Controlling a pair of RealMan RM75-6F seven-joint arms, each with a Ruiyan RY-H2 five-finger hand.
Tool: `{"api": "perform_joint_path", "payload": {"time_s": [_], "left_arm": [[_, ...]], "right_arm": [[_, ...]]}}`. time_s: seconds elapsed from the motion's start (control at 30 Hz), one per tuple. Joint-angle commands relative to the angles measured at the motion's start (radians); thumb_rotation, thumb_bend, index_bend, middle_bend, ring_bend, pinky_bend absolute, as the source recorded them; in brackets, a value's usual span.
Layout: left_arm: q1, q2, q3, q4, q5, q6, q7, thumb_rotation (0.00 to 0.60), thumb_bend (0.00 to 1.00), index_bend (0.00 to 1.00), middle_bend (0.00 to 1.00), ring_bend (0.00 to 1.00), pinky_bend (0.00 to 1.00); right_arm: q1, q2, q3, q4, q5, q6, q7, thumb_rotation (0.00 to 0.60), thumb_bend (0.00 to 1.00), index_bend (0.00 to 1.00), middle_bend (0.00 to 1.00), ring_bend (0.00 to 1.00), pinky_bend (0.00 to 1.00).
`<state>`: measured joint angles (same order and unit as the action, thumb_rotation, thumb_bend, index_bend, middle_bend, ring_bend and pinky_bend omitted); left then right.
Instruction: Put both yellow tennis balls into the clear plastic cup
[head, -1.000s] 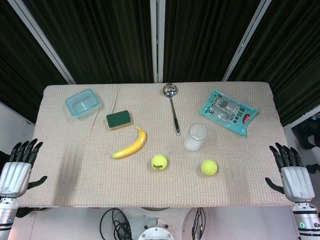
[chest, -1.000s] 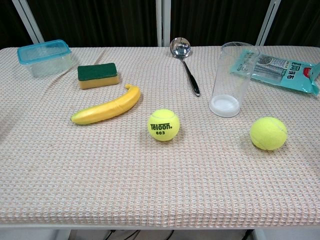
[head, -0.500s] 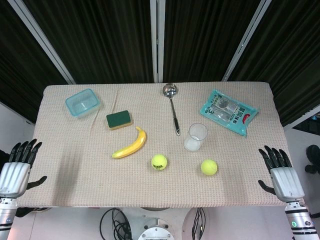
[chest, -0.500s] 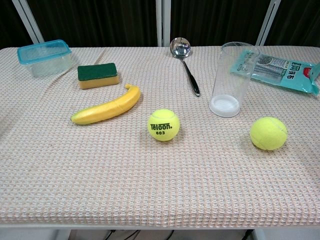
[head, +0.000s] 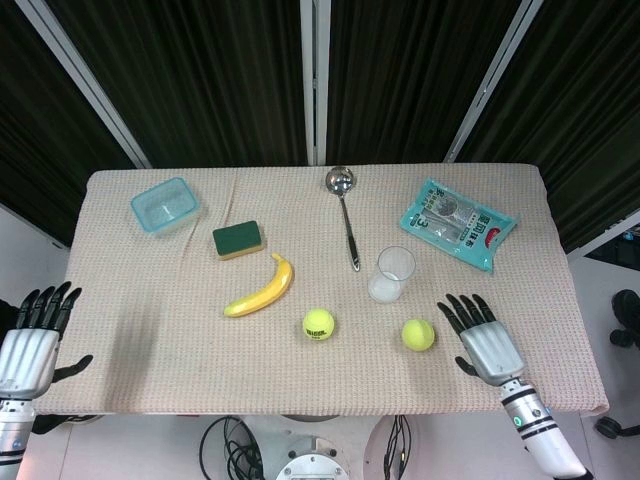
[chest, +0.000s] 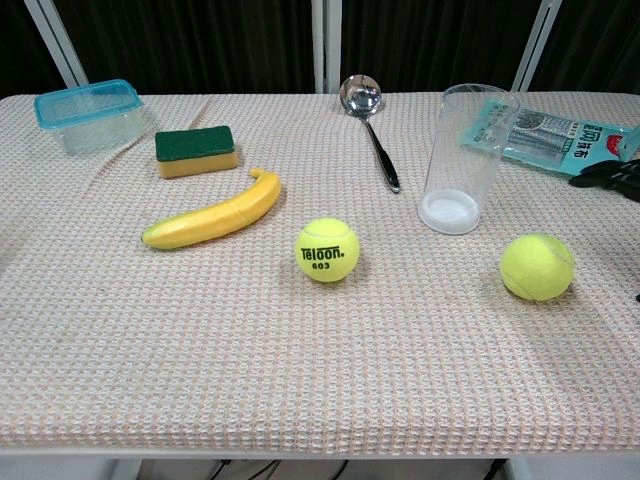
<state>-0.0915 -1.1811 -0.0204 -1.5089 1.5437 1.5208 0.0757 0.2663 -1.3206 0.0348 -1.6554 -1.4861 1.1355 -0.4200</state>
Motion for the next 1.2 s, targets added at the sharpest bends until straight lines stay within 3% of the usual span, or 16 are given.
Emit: {"api": "perform_joint_path", "payload": {"time_s": [0.03,0.13,0.27,0.37,0.5,0.6,0.77,1.0,1.2], "left_arm": [[0.002,0.002,0.001,-0.002,-0.002,0.000,0.003,0.600,0.00,0.01,0.00,0.00,0.00],[0.005,0.003,0.002,-0.003,-0.006,-0.003,0.003,0.600,0.00,0.01,0.00,0.00,0.00],[0.007,0.005,0.003,-0.002,-0.009,-0.005,-0.007,0.600,0.00,0.01,0.00,0.00,0.00],[0.008,0.006,0.004,0.001,-0.009,-0.005,-0.012,0.600,0.00,0.01,0.00,0.00,0.00],[0.010,0.009,0.003,0.003,-0.008,-0.003,-0.018,0.600,0.00,0.01,0.00,0.00,0.00],[0.011,0.011,0.003,0.004,-0.009,-0.002,-0.023,0.600,0.00,0.01,0.00,0.00,0.00],[0.014,0.011,0.003,0.006,-0.007,0.001,-0.030,0.600,0.00,0.01,0.00,0.00,0.00],[0.017,0.014,0.005,0.008,0.000,0.006,-0.042,0.600,0.00,0.01,0.00,0.00,0.00],[0.017,0.012,0.009,0.011,0.004,0.002,-0.040,0.600,0.00,0.01,0.00,0.00,0.00]], "right_arm": [[0.042,-0.048,0.014,0.001,0.044,-0.054,-0.026,0.600,0.17,0.00,0.00,0.00,0.00],[0.063,-0.085,0.021,0.024,0.064,-0.071,-0.044,0.600,0.18,0.00,0.00,0.00,0.02],[0.083,-0.136,0.020,0.067,0.073,-0.079,-0.061,0.600,0.18,0.02,0.05,0.01,0.15],[0.086,-0.163,0.016,0.088,0.065,-0.064,-0.062,0.600,0.23,0.17,0.17,0.16,0.34],[0.085,-0.191,0.009,0.115,0.052,-0.035,-0.073,0.600,0.32,0.55,0.42,0.41,0.62],[0.082,-0.200,0.002,0.129,0.029,-0.008,-0.061,0.600,0.33,0.67,0.52,0.51,0.72],[0.074,-0.166,0.005,0.098,-0.046,0.081,-0.004,0.600,0.36,0.74,0.56,0.54,0.75],[0.059,-0.078,0.073,-0.019,-0.183,0.289,0.026,0.600,0.36,0.74,0.57,0.56,0.76],[0.105,-0.079,0.162,-0.046,-0.138,0.278,0.002,0.600,0.36,0.74,0.57,0.56,0.76]]}}
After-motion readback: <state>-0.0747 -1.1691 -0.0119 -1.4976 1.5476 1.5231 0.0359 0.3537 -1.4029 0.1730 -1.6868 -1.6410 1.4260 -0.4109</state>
